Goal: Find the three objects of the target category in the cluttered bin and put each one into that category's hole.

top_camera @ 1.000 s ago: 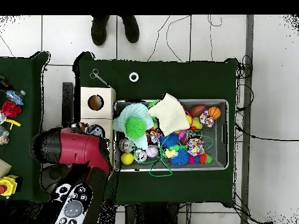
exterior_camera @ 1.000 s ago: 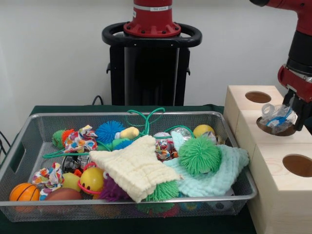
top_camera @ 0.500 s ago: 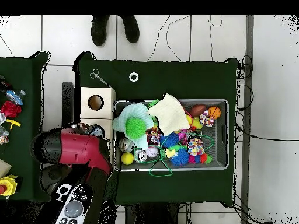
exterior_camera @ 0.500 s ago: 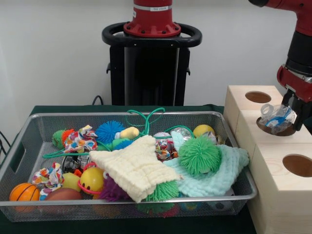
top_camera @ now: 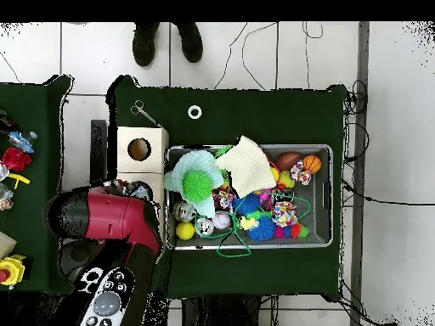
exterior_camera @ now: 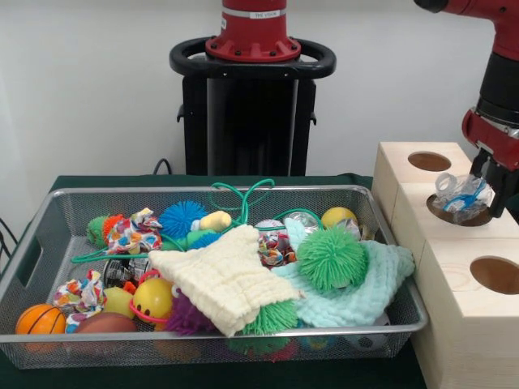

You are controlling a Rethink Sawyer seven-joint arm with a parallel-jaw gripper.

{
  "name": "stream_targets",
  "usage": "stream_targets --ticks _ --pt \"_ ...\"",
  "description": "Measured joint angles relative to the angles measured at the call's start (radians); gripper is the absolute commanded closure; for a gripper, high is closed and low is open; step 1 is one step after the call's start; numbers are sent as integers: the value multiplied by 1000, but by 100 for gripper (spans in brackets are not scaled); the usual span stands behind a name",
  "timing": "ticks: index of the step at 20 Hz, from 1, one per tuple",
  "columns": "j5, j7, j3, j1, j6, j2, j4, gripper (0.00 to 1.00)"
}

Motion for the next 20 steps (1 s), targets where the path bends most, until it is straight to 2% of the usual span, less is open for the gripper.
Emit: stream_targets --ticks 20 --pt "-1 0 6 -1 0 -46 7 0"
